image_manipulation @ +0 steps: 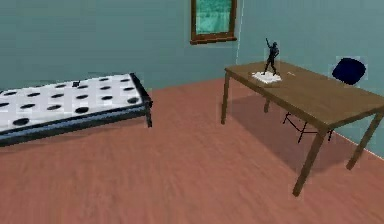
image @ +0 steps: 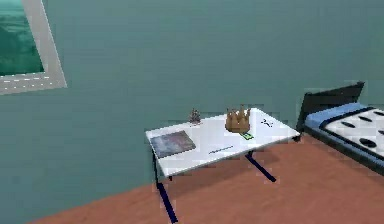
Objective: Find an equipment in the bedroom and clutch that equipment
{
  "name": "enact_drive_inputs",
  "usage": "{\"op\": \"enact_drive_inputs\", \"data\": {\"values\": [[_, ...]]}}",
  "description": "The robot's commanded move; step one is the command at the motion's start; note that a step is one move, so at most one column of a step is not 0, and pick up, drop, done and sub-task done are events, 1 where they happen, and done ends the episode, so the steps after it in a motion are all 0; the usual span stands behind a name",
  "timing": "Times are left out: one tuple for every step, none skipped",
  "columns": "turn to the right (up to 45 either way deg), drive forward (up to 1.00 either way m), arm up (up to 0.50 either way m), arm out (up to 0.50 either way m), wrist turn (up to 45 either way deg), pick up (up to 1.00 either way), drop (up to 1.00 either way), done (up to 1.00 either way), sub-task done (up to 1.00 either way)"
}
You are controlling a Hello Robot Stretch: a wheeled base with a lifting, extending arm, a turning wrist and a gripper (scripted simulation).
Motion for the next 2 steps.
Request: {"op": "enact_drive_inputs", "data": {"values": [[45.0,0.0,0.0,0.0,0.0,0.0,0.0,0.0,0.0],[0.0,0.25,0.0,0.0,0.0,0.0,0.0,0.0,0.0]]}}
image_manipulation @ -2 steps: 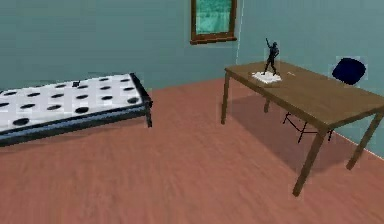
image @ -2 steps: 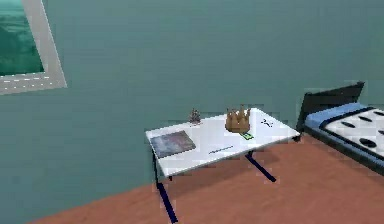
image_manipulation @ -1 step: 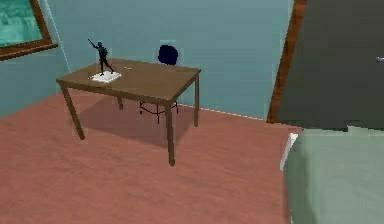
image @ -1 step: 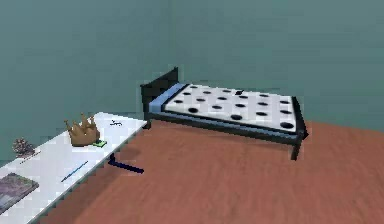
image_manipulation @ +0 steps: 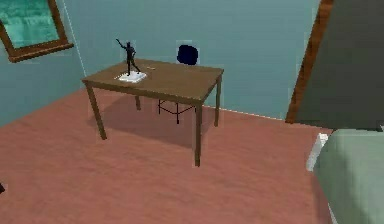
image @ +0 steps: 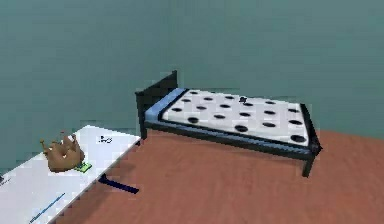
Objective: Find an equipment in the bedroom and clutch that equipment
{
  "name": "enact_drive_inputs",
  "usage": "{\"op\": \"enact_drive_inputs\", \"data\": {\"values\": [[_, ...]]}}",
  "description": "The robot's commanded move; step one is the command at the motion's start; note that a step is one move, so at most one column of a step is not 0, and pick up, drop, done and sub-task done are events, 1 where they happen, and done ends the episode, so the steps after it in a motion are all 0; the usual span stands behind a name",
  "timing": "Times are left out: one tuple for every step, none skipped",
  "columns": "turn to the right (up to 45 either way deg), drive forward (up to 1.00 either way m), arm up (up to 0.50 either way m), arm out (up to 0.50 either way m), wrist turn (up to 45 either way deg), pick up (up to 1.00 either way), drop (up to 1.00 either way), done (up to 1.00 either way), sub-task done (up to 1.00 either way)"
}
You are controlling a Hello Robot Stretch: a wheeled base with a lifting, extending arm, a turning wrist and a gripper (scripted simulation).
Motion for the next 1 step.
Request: {"op": "enact_drive_inputs", "data": {"values": [[45.0,0.0,0.0,0.0,0.0,0.0,0.0,0.0,0.0]]}}
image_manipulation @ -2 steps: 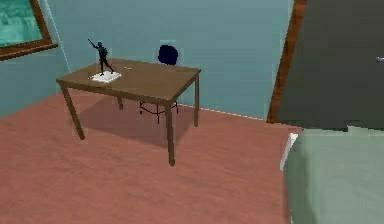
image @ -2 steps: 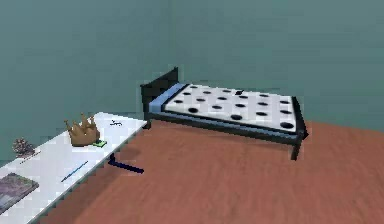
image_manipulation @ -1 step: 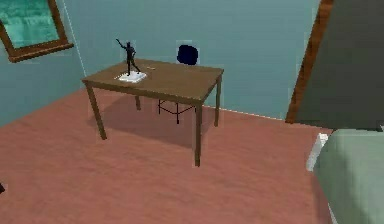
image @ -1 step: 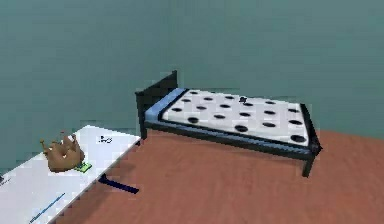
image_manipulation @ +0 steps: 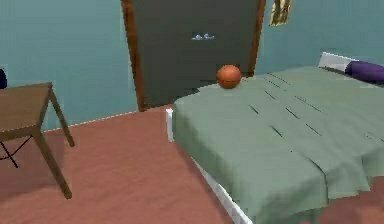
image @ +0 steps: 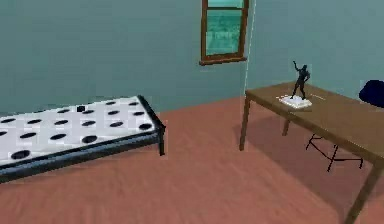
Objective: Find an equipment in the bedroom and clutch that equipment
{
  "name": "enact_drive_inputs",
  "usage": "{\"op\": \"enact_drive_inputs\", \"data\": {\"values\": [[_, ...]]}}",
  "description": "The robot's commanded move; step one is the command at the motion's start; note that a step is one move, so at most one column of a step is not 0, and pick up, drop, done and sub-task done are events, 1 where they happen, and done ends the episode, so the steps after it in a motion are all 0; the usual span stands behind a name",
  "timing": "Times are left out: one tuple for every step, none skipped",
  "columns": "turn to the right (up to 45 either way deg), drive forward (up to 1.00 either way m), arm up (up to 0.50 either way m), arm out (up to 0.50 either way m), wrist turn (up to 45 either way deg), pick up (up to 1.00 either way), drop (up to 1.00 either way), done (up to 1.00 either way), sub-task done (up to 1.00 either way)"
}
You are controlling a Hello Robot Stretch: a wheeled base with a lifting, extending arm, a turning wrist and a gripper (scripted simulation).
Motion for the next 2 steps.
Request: {"op": "enact_drive_inputs", "data": {"values": [[45.0,0.0,0.0,0.0,0.0,0.0,0.0,0.0,0.0],[21.0,0.0,0.0,0.0,0.0,0.0,0.0,0.0,0.0]]}}
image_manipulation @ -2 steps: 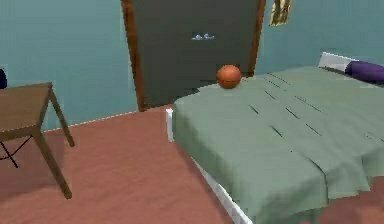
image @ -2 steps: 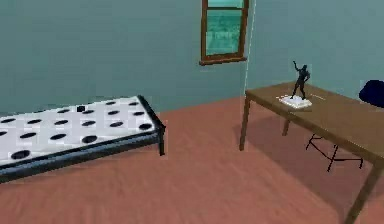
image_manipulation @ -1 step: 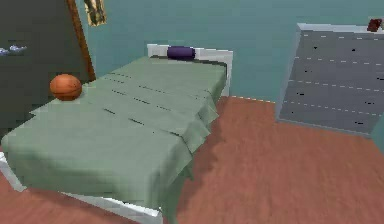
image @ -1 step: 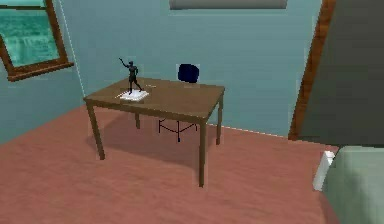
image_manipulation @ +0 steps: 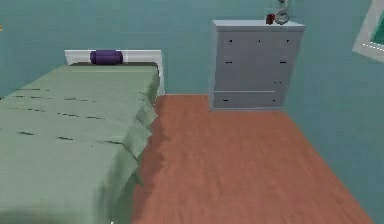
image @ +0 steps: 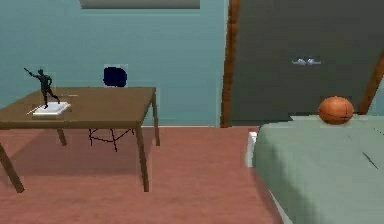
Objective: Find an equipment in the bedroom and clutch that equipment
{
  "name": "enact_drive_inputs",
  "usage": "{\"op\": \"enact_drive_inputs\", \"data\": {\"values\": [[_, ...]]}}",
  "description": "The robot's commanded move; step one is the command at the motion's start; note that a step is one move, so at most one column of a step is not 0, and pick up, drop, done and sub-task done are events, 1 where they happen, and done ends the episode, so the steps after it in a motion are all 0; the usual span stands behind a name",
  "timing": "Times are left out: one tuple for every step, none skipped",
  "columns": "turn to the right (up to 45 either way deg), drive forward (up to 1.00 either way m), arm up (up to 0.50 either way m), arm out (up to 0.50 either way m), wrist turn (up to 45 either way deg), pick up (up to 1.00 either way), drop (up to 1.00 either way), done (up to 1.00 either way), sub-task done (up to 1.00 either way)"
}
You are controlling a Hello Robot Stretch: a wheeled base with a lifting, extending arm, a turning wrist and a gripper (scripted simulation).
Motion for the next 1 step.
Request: {"op": "enact_drive_inputs", "data": {"values": [[0.0,1.0,0.0,0.0,0.0,0.0,0.0,0.0,0.0]]}}
